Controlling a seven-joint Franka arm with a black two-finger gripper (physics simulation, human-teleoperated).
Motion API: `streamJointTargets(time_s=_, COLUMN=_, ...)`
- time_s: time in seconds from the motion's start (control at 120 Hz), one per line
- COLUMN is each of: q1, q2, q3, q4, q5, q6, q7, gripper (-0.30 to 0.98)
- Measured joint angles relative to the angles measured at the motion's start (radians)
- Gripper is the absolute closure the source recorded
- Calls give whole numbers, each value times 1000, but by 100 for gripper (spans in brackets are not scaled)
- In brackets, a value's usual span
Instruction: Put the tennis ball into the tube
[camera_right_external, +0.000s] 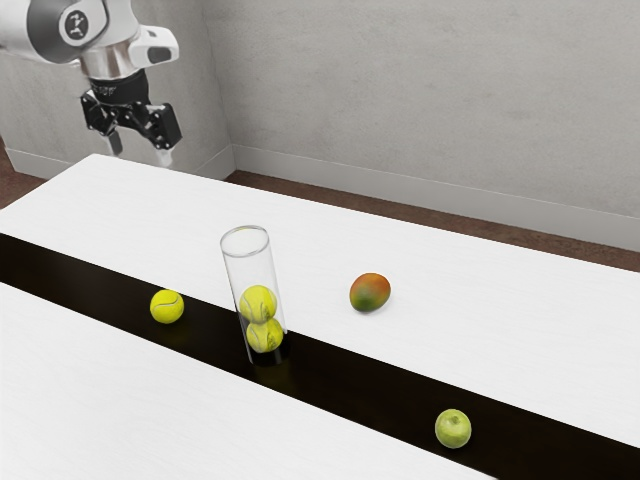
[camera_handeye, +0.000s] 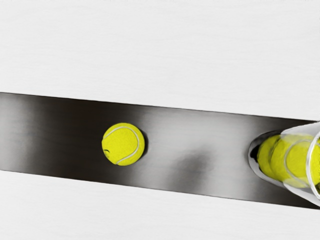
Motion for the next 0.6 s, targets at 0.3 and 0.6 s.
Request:
streamJointTargets(time_s=0.3, q1=144, q2=24, q3=2, q4=-119, q5=-26, q6=53, q7=-14, gripper=0)
streamJointTargets(time_s=0.6, q1=262, q2=196, q3=0, q4=-324, q5=-106, q6=263, q7=-7, gripper=0)
